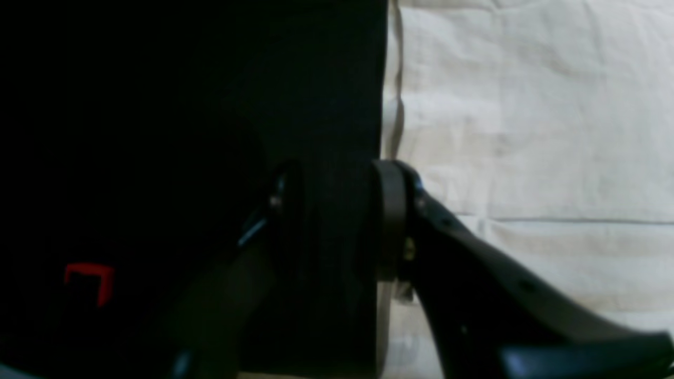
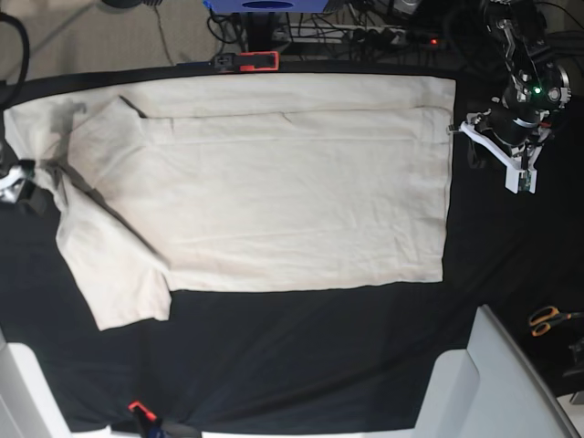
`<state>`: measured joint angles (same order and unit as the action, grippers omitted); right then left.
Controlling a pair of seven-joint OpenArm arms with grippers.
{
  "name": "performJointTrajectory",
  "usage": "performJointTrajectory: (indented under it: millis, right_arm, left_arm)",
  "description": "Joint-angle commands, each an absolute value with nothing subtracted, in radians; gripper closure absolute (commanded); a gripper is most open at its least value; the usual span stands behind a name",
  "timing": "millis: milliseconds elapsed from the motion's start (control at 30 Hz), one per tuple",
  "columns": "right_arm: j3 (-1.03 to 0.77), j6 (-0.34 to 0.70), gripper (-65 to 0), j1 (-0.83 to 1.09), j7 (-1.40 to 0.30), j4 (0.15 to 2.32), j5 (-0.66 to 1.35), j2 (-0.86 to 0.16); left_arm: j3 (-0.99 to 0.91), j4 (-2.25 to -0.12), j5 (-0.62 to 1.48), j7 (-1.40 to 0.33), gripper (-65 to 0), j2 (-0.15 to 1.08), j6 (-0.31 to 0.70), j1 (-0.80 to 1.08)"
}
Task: Fold the T-shirt properly
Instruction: 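Fold the sleeve inward over the shirt body with the right gripper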
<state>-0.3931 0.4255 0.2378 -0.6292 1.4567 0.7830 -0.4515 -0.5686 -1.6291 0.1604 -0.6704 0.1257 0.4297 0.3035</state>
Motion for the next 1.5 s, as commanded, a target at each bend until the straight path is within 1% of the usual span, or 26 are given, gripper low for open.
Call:
performJointTrajectory:
  millis: [0, 100, 233, 400, 500, 800, 1000, 1267, 1333, 1400, 1467]
  right_arm:
    - [-0.387, 0.44, -35.4, 0.18, -0.654, 1.474, 0.8, -0.47]
    - [-0.321, 0.44, -35.4, 0.018, -0.763, 1.362, 0.73, -0.483]
    - [-0.222, 0.44, -35.4, -0.171, -0.769, 1.15, 0.515, -0.438]
    - [-0.219, 0.444, -35.4, -0.282, -0.763, 0.987, 0.354, -0.383]
    - [-0.209, 0.444, -35.4, -0.297, -0.71, 0.932, 0.337, -0.371]
    - [-0.208, 0.444, -35.4, -0.331, -0.604, 0.774, 0.335, -0.378]
    - [-0.206, 0.444, -35.4, -0.337, -0.558, 0.756, 0.335, -0.38]
    - [-0.206, 0.443, -35.3, -0.364, -0.555, 0.746, 0.334, -0.4]
    - [-0.205, 0.443, -32.1, -0.377, -0.555, 0.716, 0.332, -0.414]
    - [-0.205, 0.443, -26.4, -0.389, -0.553, 0.687, 0.288, -0.418]
    - [-0.208, 0.443, -24.0, -0.406, -0.553, 0.674, 0.228, -0.415]
  left_arm:
    - [-0.573, -1.643, 0.166, -0.65, -20.7, 0.139, 0.429, 0.3]
    - [-0.57, -1.644, 0.166, -0.65, -20.7, 0.137, 0.429, 0.298]
    - [-0.568, -1.644, 0.166, -0.651, -20.7, 0.136, 0.429, 0.291]
    - [-0.573, -1.643, 0.166, -0.651, -20.7, 0.137, 0.429, 0.292]
    - [-0.573, -1.643, 0.166, -0.651, -20.7, 0.139, 0.429, 0.292]
    - [-0.573, -1.643, 0.166, -0.65, -20.7, 0.147, 0.429, 0.289]
    - [-0.573, -1.641, 0.166, -0.651, -20.7, 0.153, 0.429, 0.292]
    - [-0.573, -1.641, 0.166, -0.651, -20.7, 0.153, 0.429, 0.295]
    - [-0.573, -1.641, 0.166, -0.651, -20.7, 0.153, 0.429, 0.295]
    - [-0.573, -1.641, 0.166, -0.651, -20.7, 0.153, 0.429, 0.294]
    - [-0.573, -1.641, 0.166, -0.651, -20.7, 0.153, 0.429, 0.291]
